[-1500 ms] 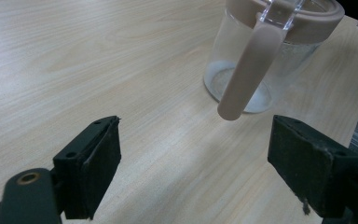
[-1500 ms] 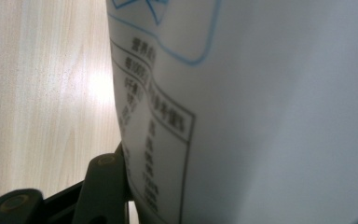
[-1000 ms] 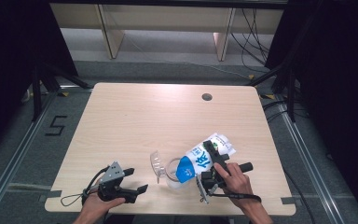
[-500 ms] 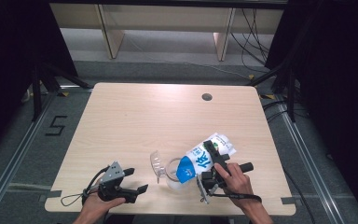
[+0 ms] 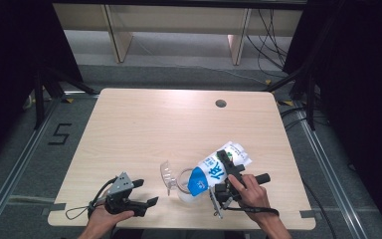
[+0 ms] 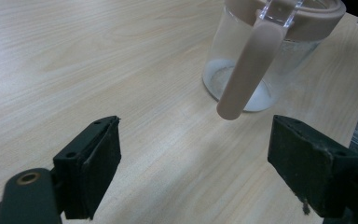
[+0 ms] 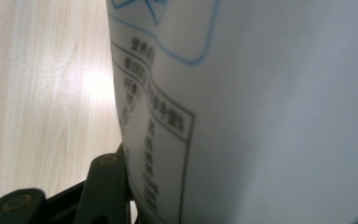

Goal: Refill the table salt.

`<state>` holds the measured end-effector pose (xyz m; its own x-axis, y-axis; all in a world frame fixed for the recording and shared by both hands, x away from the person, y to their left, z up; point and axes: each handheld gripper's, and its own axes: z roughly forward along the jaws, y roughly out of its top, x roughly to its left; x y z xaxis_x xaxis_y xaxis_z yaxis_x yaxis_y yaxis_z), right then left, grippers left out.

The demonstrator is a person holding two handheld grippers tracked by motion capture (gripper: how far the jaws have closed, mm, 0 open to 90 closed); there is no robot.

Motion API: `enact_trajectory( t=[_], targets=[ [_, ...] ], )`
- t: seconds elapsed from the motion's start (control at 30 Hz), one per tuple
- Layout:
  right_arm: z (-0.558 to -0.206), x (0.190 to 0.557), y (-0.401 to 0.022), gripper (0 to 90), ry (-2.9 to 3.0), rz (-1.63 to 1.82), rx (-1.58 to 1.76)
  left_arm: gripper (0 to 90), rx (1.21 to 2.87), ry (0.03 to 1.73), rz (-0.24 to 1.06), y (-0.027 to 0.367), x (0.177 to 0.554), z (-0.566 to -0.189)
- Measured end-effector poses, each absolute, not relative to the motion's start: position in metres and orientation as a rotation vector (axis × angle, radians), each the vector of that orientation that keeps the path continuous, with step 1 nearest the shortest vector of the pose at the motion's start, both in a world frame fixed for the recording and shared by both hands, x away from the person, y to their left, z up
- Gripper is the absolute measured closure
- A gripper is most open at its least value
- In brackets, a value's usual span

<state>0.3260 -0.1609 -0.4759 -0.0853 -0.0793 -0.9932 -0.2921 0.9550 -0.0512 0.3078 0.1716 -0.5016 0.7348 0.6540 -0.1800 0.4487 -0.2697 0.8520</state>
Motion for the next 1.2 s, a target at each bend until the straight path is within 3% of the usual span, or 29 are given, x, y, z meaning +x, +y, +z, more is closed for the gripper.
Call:
enact_trajectory(
  t=[1.2],
  targets=[
    [-0.476, 0.3253, -0.1606, 52.0, 1.639, 0.17, -0.287, 16.6, 1.923, 0.847, 0.255, 0.1713, 0.308, -0.501]
  ],
)
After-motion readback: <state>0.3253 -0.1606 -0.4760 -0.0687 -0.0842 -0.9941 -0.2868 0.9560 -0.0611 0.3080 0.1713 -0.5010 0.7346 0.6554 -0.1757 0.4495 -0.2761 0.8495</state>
